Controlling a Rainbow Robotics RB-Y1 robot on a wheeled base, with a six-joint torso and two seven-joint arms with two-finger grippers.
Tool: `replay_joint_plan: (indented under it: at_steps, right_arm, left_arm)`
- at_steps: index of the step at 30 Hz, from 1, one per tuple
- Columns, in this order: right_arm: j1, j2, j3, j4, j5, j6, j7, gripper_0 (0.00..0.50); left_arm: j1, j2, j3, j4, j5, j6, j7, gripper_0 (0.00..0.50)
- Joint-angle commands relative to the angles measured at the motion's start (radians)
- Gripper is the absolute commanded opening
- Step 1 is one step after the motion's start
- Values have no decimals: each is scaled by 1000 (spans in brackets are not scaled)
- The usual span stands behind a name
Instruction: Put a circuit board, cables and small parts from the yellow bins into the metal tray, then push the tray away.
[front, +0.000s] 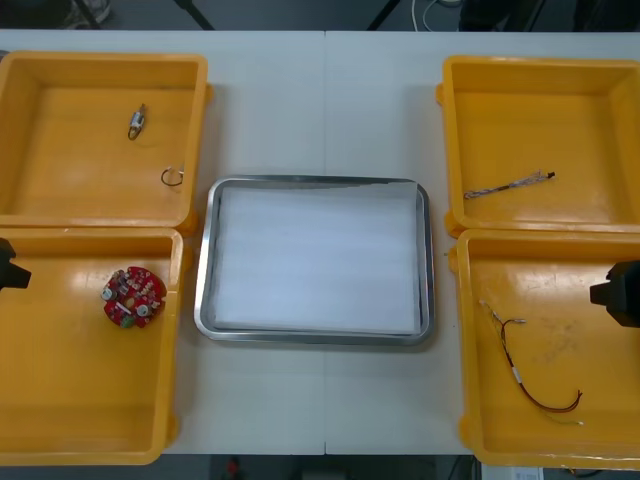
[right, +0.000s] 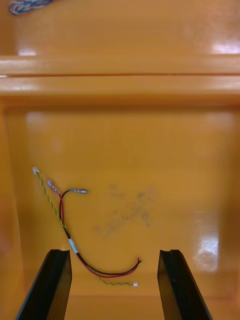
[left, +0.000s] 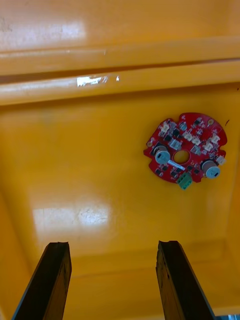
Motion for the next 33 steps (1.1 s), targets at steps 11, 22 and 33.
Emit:
replay_joint_plan:
  at_steps: [11, 22, 33]
  right_arm:
    - [175, 21, 85, -106, 29, 3, 45, 500]
    - [291, 22, 226, -103, 147, -196, 76, 500]
    - [322, 24, 352, 32, 215, -397, 93, 500]
  left_arm:
    - [61, -6, -122, 6, -60, -219, -35, 500]
    - [64, -6, -230, 109, -84, -380, -29, 500]
    - [64, -8, -326, 169, -104, -495, -12, 500]
